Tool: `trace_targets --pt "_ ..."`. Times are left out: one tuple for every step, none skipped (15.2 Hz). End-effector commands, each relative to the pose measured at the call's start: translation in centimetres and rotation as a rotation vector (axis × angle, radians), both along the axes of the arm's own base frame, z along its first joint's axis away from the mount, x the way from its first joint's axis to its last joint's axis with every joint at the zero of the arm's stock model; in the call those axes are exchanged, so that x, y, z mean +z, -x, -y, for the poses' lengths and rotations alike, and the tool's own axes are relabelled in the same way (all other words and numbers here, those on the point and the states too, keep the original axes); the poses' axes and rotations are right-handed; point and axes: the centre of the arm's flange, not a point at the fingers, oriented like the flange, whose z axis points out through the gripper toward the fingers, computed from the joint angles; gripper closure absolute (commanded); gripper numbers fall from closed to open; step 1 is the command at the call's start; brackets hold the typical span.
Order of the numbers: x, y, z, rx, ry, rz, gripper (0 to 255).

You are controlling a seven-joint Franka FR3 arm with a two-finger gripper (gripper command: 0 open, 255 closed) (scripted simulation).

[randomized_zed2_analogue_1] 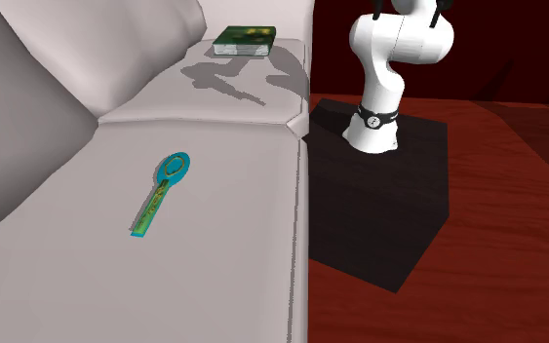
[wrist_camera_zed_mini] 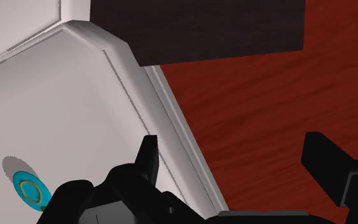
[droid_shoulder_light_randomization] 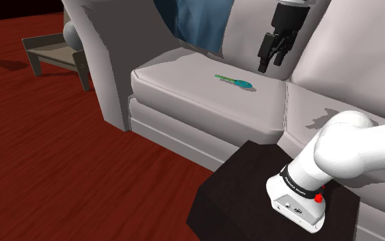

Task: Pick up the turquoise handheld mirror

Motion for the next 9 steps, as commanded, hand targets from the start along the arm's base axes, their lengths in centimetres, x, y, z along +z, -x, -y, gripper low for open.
trace_targets --pt "0.0 0.0 0.0 0.0 0.0 0.0 0" --pt "-0.6 -0.6 1.0 0.005 -0.001 -0.001 0" --pt "-1.2 -1.2 2.0 0.01 -0.002 -0.002 0" --pt "-1.9 -1.8 3.1 0.015 -0.003 -0.004 0" --pt "-2.5 -2.4 4.1 0.02 -0.004 -0.005 0" --pt "-3.1 -3.0 5.1 0.025 -0.006 -0.006 0" --pt "-3.7 -3.7 6.1 0.03 -0.007 -0.007 0" --pt "-4.4 -4.3 7.1 0.035 -0.008 -0.009 0" --pt "-5.0 -4.9 8.1 0.04 -0.009 -0.01 0"
